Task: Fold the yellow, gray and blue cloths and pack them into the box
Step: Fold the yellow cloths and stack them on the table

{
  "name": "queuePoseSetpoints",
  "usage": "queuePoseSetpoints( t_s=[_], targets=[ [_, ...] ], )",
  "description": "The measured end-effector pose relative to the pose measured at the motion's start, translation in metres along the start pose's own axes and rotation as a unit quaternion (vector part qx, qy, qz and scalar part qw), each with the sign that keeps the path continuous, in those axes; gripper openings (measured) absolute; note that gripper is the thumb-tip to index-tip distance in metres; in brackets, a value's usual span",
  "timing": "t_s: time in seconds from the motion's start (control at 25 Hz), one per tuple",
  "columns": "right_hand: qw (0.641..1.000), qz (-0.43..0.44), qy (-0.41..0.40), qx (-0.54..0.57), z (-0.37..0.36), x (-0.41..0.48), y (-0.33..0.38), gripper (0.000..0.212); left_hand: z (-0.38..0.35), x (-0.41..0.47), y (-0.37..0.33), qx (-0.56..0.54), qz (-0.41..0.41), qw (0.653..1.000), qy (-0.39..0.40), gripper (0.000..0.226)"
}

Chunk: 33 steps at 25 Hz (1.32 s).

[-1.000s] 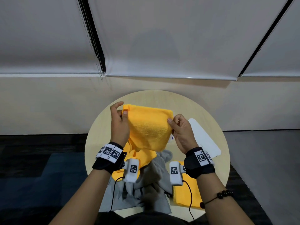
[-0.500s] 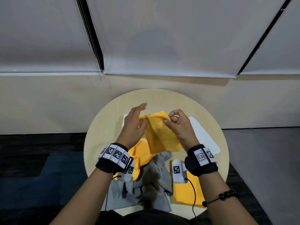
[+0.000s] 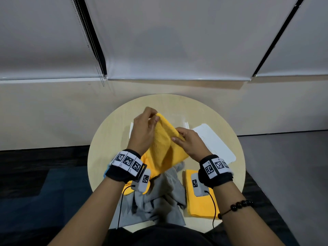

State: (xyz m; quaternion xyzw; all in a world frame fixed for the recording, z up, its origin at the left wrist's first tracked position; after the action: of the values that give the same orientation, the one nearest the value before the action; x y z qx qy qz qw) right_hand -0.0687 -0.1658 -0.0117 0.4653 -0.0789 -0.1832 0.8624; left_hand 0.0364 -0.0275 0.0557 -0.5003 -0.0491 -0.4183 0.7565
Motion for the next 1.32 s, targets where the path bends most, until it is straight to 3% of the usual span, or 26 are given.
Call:
queuePoseSetpoints(
  t_s=[0.2,0.4,0.52,0.72,0.96,1.32],
  targets=[
    [0.996,-0.052,-0.05,0.043,0.013,-0.006,-0.032,0.012,0.008,0.0,0.01,0.075,0.018,0.996,-0.037,0.01],
    [0.974,-0.081,-0.179,0.115,0.035,-0.017,-0.048,0.008,-0.004,-0.019,0.032,0.096,0.095,0.989,-0.063,0.016],
    [0.961,-0.093,-0.238,0.103,0.043,-0.029,-0.056,0.014,-0.025,-0.029,0.041,0.096,0.122,0.986,-0.052,0.021],
    [0.965,-0.146,-0.216,0.02,0.042,-0.046,-0.095,0.032,-0.075,-0.061,0.064,0.044,0.21,0.977,-0.006,0.024],
    [0.954,-0.222,-0.203,-0.017,0.049,-0.086,-0.165,0.022,-0.147,-0.097,0.066,0.043,0.247,0.965,0.08,0.021],
    [0.935,-0.332,-0.12,-0.047,0.028,-0.164,-0.257,0.019,-0.236,-0.193,0.087,0.051,0.359,0.913,0.19,0.034]
  ],
)
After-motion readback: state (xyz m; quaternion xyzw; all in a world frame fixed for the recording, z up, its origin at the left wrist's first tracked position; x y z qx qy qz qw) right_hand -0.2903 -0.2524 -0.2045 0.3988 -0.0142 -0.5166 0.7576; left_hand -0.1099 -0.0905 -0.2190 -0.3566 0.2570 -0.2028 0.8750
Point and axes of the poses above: each hand's wrist, its own x-axis towards the middle knuckle, its own z-axis out of the back of the hand, y = z × x, the point moved 9 cm from there along x, towards the middle knuckle, and after that the axes turned 6 degrees about -z, right-handed, at the moved point
